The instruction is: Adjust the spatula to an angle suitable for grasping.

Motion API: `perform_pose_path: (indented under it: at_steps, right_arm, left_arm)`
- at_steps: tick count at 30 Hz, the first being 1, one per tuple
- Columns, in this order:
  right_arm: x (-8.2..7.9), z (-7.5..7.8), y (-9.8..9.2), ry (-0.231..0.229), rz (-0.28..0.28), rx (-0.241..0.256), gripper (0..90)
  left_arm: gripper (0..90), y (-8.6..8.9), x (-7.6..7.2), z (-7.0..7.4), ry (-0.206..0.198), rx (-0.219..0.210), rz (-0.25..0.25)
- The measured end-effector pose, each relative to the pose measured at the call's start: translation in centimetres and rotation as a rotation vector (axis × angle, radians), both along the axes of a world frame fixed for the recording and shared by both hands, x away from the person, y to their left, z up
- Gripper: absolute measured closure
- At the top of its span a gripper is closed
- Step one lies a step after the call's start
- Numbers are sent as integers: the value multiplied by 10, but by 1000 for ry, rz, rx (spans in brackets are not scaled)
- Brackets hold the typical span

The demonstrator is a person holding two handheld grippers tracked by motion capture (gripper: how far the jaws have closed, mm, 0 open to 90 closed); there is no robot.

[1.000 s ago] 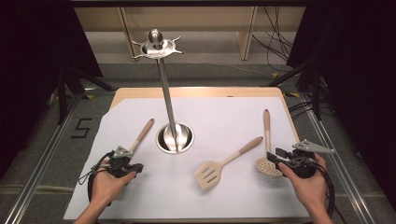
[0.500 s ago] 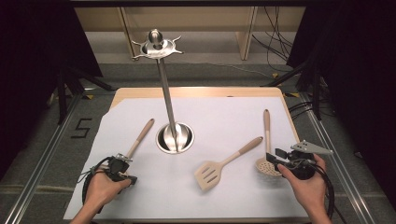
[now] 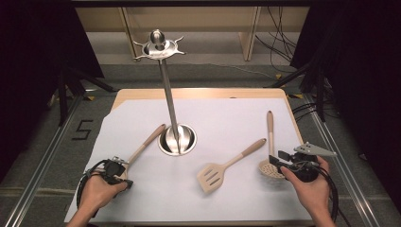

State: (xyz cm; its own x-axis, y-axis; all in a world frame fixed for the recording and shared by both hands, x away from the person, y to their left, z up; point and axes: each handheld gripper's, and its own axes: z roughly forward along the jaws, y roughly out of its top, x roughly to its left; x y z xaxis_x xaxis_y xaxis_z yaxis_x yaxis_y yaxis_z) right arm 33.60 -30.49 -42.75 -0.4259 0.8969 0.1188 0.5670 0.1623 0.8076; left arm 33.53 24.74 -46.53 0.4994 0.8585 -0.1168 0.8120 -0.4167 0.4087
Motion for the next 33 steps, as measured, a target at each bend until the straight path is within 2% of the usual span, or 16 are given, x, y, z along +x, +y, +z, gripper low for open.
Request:
perform_pose_path:
  at_steps: [3,4,5,8,10,11,12,14,17,21,22,25,27,30,31,33]
  right_arm:
    - [0,1,0,4,3,5,543]
    - [0,0,0,16,28,36,543]
    - [1,0,0,11,20,19,543]
    - [-1,0,2,20,-10,54,541]
    - [0,1,-1,-6,3,27,540]
    - [0,0,1,5,10,55,540]
    - [0,0,0,0,9,53,540]
    - [0,1,-1,-6,2,28,540]
    - [1,0,-1,-5,2,29,540]
    - [1,0,-1,-3,3,30,540]
    - [-1,0,3,29,-10,74,540]
    - [0,1,0,12,5,42,540]
    - [0,1,-1,-3,7,34,540]
    - [0,0,-1,-3,3,29,540]
    - [1,0,-1,-2,6,32,540]
    - [1,-1,0,19,5,43,539]
  left_arm:
    - [715,-2,4,7,-86,-21,-12]
    - [641,-2,8,10,-124,-17,-9]
    - [591,-1,13,13,-153,7,-16]
    - [520,2,26,17,-169,49,-25]
    - [503,7,50,19,-132,78,-15]
    - [497,9,58,17,-114,96,-11]
    - [493,9,58,17,-114,96,-11]
    - [491,14,81,16,-52,138,-24]
    - [492,12,95,14,-14,120,-32]
    - [503,6,104,13,-4,104,-24]
    - [506,3,109,12,12,113,-42]
    - [513,-3,109,6,36,92,1]
    - [521,-6,113,3,54,132,-56]
    - [541,-9,111,3,74,138,-47]
    - [541,-9,112,4,70,165,-76]
    - [578,-11,110,3,82,181,-62]
